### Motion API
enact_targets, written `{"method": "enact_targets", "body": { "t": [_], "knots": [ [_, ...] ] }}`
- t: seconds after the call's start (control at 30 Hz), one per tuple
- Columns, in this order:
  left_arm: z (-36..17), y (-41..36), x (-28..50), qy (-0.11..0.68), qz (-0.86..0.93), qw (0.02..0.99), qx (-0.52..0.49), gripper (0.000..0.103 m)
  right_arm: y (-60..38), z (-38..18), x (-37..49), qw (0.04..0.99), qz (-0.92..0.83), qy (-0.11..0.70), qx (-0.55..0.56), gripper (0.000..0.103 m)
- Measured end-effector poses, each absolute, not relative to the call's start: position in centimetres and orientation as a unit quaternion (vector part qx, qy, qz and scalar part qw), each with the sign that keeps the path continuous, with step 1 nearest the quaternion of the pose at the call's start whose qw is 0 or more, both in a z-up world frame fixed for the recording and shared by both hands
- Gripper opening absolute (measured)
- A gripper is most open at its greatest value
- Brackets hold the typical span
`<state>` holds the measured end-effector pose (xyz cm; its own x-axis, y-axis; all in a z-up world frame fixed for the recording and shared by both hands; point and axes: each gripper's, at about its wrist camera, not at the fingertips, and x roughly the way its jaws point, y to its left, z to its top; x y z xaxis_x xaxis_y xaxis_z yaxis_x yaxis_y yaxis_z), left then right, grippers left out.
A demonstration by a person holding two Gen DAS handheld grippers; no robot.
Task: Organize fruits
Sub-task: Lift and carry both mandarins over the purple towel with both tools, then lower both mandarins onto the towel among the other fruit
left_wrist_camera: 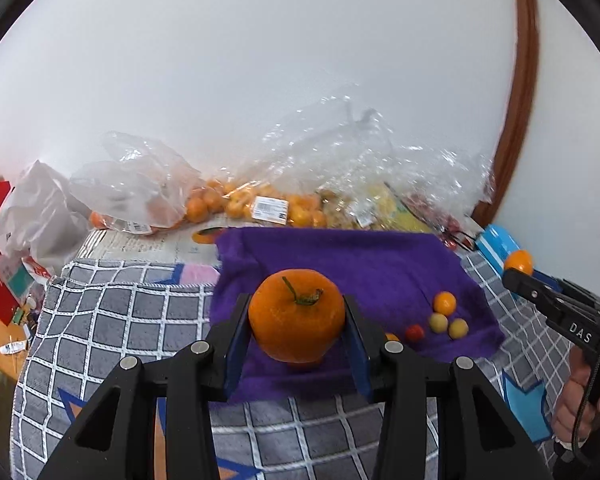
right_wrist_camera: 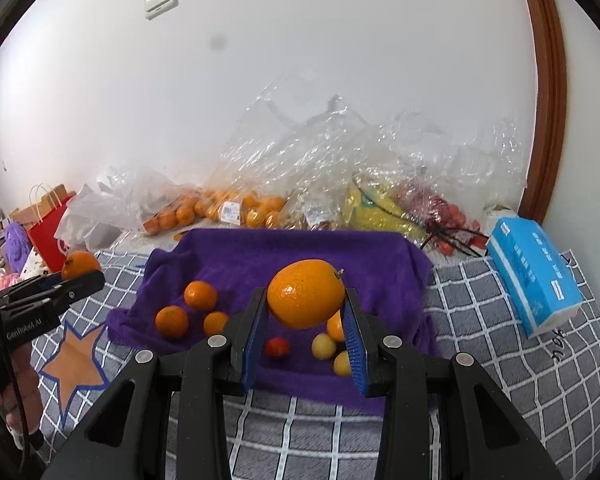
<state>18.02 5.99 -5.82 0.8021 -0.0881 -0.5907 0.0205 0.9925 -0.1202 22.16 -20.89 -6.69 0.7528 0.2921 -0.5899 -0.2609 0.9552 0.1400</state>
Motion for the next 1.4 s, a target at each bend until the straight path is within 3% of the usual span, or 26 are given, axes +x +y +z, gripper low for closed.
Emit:
{"method": "enact_targets", "body": {
  "t": [0.33,0.67,1.4],
  "knots": [
    [-7.3,4.3,21.4,0.325,-0.050,0.942,-0.069,0.041,-19.8,-6.6,25.4,0.934,0.166,0.315,0.030,0.037],
    [-11.1,3.2,23.1,0.330,-0.066,0.939,-0.063,0.041,-20.5,-10.7,27.7,0.922,0.163,0.350,0.037,0.037],
    [-12.8,4.0,23.9,0.343,-0.074,0.931,-0.096,0.041,-20.1,-13.7,28.8,0.914,0.166,0.369,0.037,0.037]
  ]
}}
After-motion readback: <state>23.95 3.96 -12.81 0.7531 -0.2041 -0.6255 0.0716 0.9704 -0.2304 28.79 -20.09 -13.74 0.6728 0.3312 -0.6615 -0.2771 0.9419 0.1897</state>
